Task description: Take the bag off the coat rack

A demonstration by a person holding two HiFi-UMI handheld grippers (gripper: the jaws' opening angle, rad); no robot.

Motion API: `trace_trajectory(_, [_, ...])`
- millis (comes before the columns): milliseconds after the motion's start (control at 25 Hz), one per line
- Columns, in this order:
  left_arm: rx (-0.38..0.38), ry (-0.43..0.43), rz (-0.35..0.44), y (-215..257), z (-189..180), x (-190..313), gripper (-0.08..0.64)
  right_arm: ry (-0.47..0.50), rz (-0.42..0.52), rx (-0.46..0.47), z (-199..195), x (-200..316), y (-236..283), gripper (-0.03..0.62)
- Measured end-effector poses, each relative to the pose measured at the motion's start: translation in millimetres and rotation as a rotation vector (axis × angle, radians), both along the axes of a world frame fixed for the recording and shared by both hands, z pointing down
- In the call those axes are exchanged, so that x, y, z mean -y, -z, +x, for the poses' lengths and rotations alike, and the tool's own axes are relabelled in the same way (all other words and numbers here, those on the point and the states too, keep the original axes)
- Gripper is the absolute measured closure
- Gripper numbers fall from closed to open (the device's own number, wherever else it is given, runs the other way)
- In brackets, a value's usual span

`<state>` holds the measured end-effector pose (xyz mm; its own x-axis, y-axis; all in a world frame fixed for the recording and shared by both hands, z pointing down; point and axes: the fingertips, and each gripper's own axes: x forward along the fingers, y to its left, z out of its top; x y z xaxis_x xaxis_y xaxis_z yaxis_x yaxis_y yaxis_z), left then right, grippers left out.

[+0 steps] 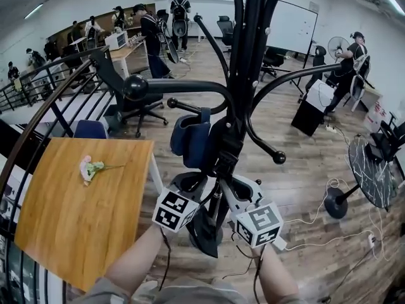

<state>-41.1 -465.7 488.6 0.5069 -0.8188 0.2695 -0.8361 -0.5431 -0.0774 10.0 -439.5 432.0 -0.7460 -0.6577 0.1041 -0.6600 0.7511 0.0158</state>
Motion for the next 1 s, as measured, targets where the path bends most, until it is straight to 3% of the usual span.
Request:
trace_trajectory(200, [-0.13,0.085,0.033,29,-26,-10,0.545,0.035,0.086,0.034,-1,-13,34,0.535])
trace_trajectory(360, [-0.147,0.102,0.087,67,-39,-26,0.545,0.055,0.123,0.076,1,-23,72,0.535])
trace_trajectory(640, [-0.14,0.089,0.195,136,-49,-59,0.545,0.054,0.084,0.189,1,-37,128,0.535])
trace_trajectory(800, [-0.119,0.087,0.193,150,-55,-69,0.545,0.028,0.045,0.195,-5,-36,140,0.534])
trace_trajectory(1000, [-0.248,0.148,0.133,142,-78,-80,0.545,-0.01,-0.04,0.24,1,-29,129,0.535])
